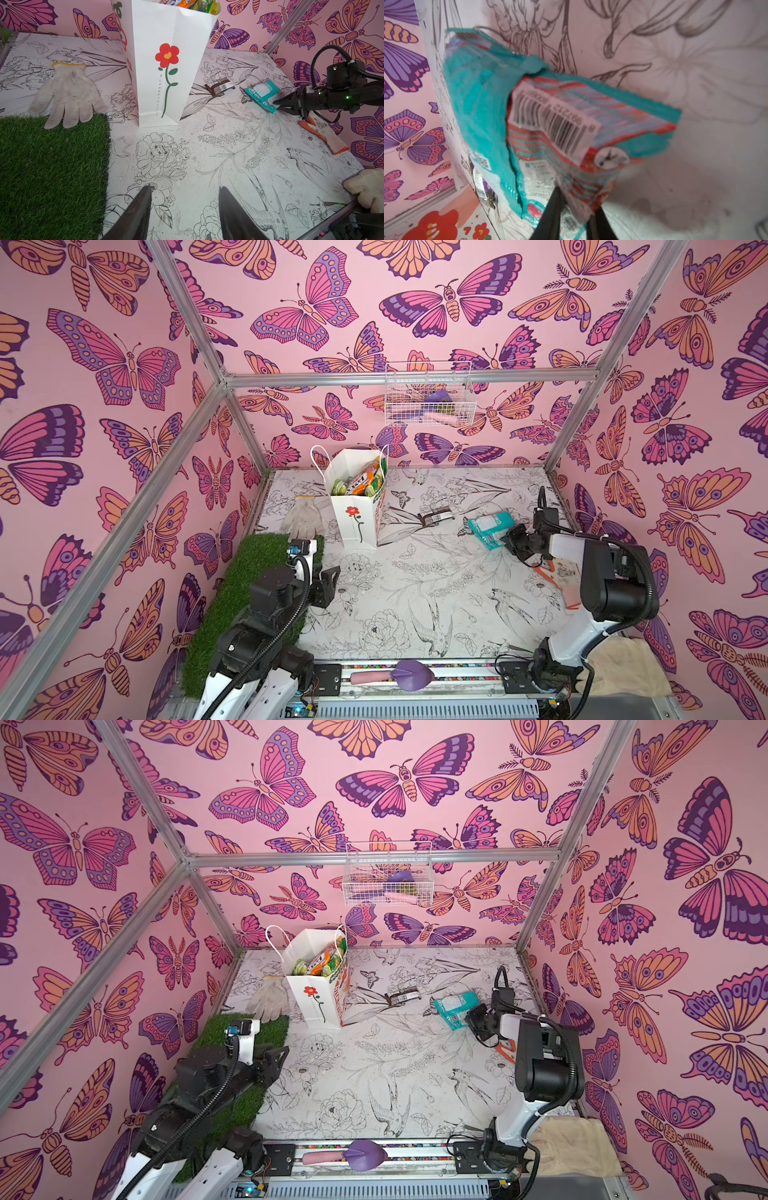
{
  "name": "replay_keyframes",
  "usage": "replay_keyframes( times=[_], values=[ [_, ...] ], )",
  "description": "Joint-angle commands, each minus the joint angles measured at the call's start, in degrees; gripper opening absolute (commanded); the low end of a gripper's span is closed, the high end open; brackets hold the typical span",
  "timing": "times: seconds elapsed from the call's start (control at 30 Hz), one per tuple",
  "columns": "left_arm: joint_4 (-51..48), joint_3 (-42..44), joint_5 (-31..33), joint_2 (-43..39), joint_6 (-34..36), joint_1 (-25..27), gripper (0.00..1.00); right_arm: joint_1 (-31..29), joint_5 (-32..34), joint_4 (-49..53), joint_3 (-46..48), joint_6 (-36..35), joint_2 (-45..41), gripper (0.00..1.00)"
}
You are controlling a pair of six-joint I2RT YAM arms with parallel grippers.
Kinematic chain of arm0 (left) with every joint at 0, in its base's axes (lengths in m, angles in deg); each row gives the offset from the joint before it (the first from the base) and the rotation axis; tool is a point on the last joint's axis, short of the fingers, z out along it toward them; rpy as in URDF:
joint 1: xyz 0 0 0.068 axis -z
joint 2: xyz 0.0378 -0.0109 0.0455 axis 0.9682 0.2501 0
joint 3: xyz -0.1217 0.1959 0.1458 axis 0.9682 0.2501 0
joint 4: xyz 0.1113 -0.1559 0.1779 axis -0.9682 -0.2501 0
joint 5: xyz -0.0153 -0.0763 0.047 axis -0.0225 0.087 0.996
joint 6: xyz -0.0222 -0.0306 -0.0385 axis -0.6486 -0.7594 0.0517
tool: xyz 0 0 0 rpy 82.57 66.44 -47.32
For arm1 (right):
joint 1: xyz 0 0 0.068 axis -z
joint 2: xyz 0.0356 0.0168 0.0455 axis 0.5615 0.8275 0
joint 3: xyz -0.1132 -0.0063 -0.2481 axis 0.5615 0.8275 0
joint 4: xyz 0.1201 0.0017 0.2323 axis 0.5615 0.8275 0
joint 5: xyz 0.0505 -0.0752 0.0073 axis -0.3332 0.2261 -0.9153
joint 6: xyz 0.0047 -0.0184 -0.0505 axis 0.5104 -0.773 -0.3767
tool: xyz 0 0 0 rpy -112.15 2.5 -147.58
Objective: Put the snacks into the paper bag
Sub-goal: 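Lift the teal packet off the table with the right gripper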
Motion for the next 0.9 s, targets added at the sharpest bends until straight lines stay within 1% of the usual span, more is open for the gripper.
replay_keyframes(
  times=[0.0, 0.07, 0.1, 0.33, 0.6, 0.87],
  values=[
    [-0.5, 0.5, 0.9, 0.4, -0.2, 0.3, 0.54, 0.1, 1.3, 0.9, 2.0, 0.9, 2.8, 0.07],
    [-0.5, 0.6, 0.9, 0.4, -0.2, 0.3, 0.54, 0.2, 1.1, 0.5, 2.4, 1.1, 2.5, 0.01],
    [-0.5, 0.6, 1.0, 0.4, -0.2, 0.3, 0.54, 0.1, 1.1, 0.4, 2.7, 1.2, 2.0, 0.0],
    [-0.5, 0.5, 1.0, 0.5, -0.2, 0.3, 0.54, 0.1, 2.5, 0.1, 5.5, 0.2, -3.3, 0.0],
    [-0.5, 0.5, 1.0, 0.4, -0.2, 0.3, 0.54, -0.5, 2.2, 2.9, 4.8, -3.4, -8.7, 0.0],
    [-0.5, 0.5, 1.0, 0.5, -0.2, 0.3, 0.54, -2.8, 6.3, 7.0, 4.2, -6.6, -16.8, 0.0]
  ],
)
